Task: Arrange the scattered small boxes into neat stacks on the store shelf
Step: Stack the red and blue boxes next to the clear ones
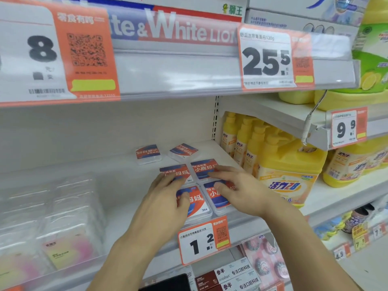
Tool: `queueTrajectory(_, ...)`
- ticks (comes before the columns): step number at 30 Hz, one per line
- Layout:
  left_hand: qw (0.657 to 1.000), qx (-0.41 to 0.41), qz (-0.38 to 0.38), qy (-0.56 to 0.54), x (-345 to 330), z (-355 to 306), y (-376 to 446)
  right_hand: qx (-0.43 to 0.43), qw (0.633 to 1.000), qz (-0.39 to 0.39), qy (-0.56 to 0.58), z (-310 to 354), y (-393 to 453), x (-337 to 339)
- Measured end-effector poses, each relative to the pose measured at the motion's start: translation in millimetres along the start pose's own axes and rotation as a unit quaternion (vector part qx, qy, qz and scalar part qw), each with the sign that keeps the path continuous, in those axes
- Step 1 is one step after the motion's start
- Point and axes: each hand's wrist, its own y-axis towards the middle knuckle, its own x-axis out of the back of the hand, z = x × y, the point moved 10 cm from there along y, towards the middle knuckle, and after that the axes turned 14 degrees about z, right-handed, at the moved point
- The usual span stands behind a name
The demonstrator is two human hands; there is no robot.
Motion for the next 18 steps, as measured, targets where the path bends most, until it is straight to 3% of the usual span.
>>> queueTrajectory(6,1.000,0.005,-0.014,0.011,3.9,-6.0,-4.6,0.015,0.999,0.001,0.030,-1.7,-4.1,0.0)
queueTrajectory(11,0.999,0.002,-0.037,-0.011,28.1,-17.7,-13.1,0.027,0.987,-0.157,0.012,22.4,-11.5,41.0)
queueTrajectory(14,0.999,0.024,-0.033,0.009,56.2,-16.0,-6.5,0.018,0.994,-0.105,0.008,47.5,27.6,42.8)
queueTrajectory(18,0.992,0.085,0.012,0.091,96.5,11.2,23.8,-0.035,0.990,0.011,-0.134,63.8,107.8,25.5)
